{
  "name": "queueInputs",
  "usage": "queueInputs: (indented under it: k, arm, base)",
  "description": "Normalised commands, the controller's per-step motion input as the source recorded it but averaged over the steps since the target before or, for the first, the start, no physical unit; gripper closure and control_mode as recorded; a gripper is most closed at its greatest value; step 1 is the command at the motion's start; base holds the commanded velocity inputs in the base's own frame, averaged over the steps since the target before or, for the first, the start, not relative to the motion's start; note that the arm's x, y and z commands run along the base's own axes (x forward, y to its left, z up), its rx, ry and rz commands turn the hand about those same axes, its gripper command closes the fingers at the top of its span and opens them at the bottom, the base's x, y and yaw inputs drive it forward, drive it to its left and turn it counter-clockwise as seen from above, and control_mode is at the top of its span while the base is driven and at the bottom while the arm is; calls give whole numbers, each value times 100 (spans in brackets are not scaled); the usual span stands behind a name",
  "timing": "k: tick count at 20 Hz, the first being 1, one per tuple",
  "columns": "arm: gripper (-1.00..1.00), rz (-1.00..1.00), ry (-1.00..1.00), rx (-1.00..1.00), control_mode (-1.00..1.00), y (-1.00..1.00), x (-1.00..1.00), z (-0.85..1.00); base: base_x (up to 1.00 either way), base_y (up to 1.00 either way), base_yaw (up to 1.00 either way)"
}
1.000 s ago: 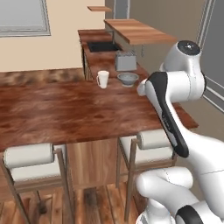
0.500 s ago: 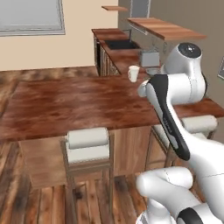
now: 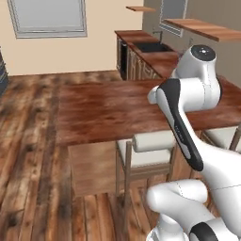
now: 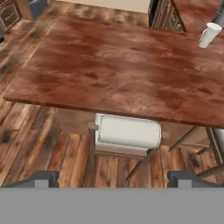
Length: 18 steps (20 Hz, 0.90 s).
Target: Pick the colander and jug and place them in the sink. Then turn on the water.
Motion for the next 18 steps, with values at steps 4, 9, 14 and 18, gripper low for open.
queueInputs:
  k: [4, 9, 14, 18]
  arm:
    - [-100, 0, 0, 0, 100, 0, 0, 0]
    - [-100, 0, 0, 0, 100, 0, 0, 0]
    - [-100, 0, 0, 0, 100, 0, 0, 0]
    - [-100, 0, 0, 0, 100, 0, 0, 0]
  base:
    - [0, 100, 0]
    - [0, 100, 0]
    - [1, 100, 0]
    - [34, 100, -7]
